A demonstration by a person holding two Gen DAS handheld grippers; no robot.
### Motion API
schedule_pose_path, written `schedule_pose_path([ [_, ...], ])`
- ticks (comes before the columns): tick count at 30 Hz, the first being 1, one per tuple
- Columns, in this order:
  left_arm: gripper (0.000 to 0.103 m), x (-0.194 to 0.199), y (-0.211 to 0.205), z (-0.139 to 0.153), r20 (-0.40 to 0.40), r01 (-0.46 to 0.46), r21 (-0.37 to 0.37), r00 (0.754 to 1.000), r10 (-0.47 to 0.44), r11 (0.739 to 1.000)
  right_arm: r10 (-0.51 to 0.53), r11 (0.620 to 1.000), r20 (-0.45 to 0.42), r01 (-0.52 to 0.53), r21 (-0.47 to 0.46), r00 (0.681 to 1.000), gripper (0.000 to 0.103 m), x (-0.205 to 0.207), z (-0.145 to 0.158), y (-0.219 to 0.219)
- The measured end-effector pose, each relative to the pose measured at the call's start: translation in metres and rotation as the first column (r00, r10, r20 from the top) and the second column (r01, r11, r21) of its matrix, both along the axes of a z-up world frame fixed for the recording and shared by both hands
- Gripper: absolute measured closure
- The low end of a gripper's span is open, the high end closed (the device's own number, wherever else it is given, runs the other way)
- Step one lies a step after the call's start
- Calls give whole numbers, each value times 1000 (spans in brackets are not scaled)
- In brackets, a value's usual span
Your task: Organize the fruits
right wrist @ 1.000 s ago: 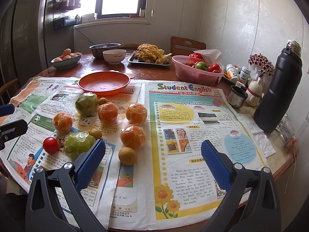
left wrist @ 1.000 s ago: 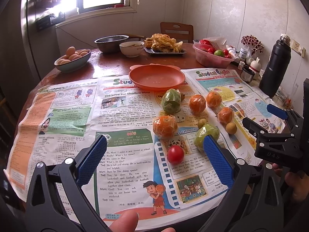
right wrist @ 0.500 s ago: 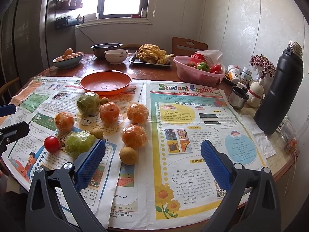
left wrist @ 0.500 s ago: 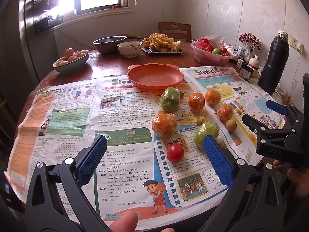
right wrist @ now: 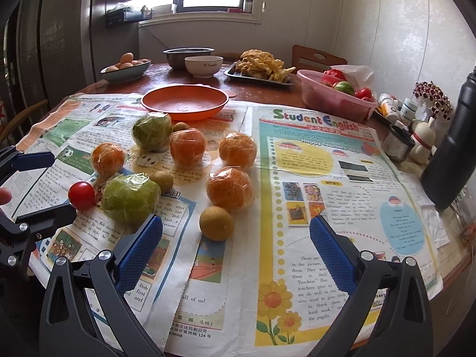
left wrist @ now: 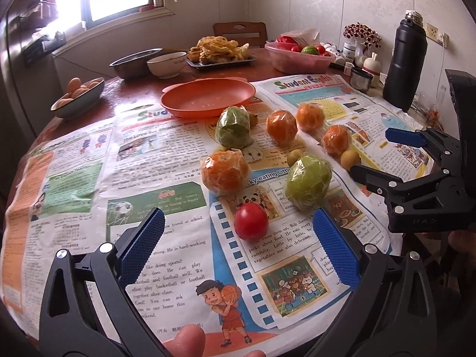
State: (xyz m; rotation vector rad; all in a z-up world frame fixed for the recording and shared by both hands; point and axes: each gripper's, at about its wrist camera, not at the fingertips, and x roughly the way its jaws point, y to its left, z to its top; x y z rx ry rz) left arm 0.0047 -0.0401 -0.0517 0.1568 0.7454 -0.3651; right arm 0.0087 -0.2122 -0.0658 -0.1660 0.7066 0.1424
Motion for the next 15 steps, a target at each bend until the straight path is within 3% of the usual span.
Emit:
schedule_pose_path([
  [15,9,12,9,-5,-17,79,-34,997,-80,996,47,998,10,-46,-33,999,4,6,-2,7],
])
